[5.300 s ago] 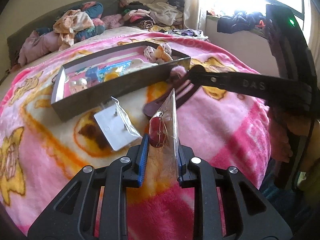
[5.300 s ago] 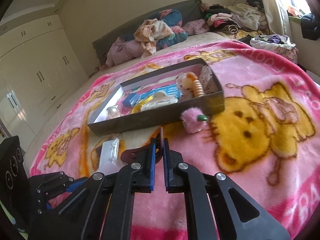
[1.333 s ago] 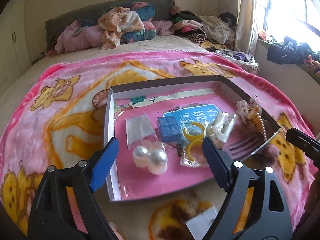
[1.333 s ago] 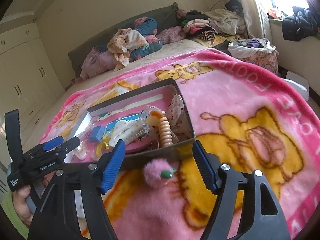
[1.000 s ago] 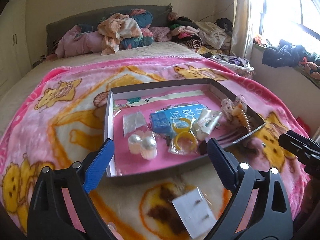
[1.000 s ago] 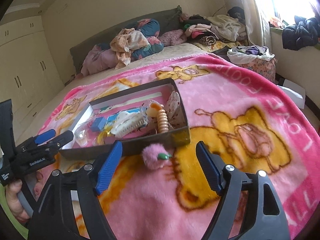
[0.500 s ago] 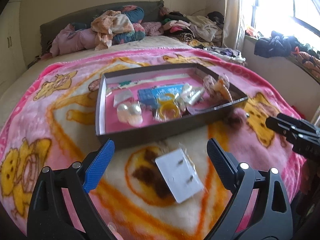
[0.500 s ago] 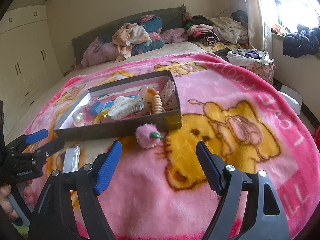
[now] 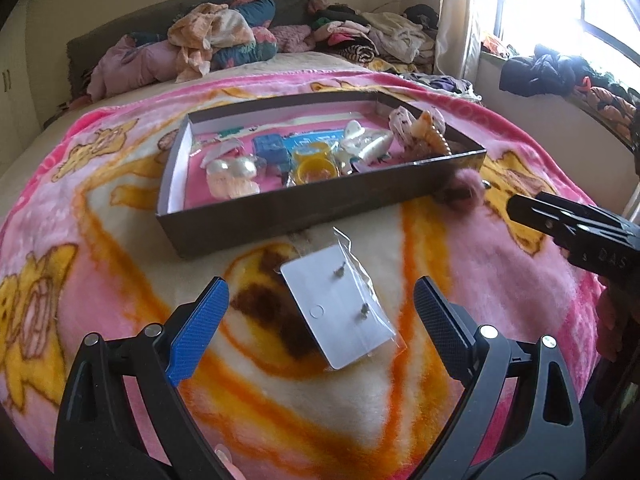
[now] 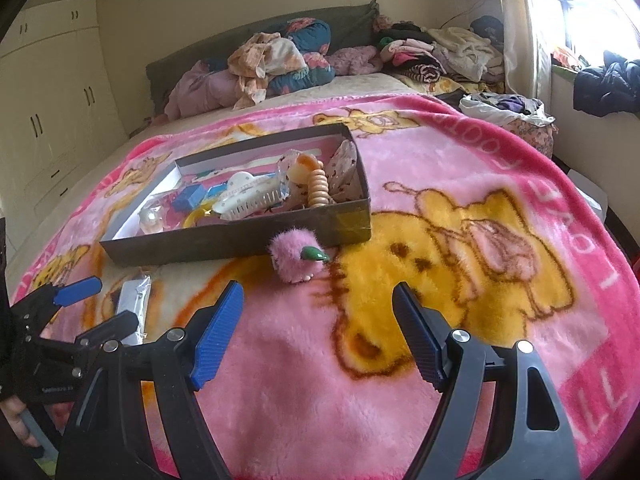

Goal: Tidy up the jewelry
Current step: 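Withdraw both tools from the tray box toward the white earring card and pompom, then grasp white earring card with left tool while right tool grasps pink pompom tie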

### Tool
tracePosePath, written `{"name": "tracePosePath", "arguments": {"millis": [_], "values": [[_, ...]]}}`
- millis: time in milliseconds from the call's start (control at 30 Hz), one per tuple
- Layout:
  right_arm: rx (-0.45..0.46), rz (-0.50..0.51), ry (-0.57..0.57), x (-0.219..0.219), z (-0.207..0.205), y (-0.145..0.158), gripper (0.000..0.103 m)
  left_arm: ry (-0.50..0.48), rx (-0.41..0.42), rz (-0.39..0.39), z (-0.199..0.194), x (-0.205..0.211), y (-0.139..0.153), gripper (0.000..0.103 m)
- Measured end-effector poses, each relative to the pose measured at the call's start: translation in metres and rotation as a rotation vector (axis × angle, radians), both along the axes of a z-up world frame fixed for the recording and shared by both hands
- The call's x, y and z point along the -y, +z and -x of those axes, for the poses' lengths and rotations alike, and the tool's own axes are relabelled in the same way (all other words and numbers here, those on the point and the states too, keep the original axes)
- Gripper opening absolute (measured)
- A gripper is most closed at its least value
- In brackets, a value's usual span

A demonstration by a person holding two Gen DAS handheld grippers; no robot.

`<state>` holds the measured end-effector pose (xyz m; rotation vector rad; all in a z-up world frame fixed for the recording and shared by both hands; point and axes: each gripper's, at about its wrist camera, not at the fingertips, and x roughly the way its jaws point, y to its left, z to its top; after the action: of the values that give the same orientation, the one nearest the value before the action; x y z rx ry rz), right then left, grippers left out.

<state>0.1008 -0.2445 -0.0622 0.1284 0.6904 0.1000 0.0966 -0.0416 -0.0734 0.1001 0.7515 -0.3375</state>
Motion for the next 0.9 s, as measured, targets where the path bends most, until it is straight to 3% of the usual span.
{"name": "tracePosePath", "arguments": {"millis": [233,600,733,900], "values": [[-0.024,0.023,0.043,-0.01,-0.021,-0.006,0.074,-0.027,-0.033,0.012,-0.002,0.009,-0.01,0.085],[-0.088,0.026,0.054,-0.017,-0.053,-0.018,0.054,-0.016,-0.06,-0.01,-0.011,0.016,-0.018,0.073],[-0.101,0.013,0.053,-0.015,-0.06,-0.02,0.037,-0.01,-0.062,-0.019,-0.011,0.017,-0.018,0.061],[-0.096,-0.019,0.051,-0.009,-0.057,-0.019,0.029,-0.012,-0.062,-0.015,-0.012,0.016,-0.018,0.043]]}}
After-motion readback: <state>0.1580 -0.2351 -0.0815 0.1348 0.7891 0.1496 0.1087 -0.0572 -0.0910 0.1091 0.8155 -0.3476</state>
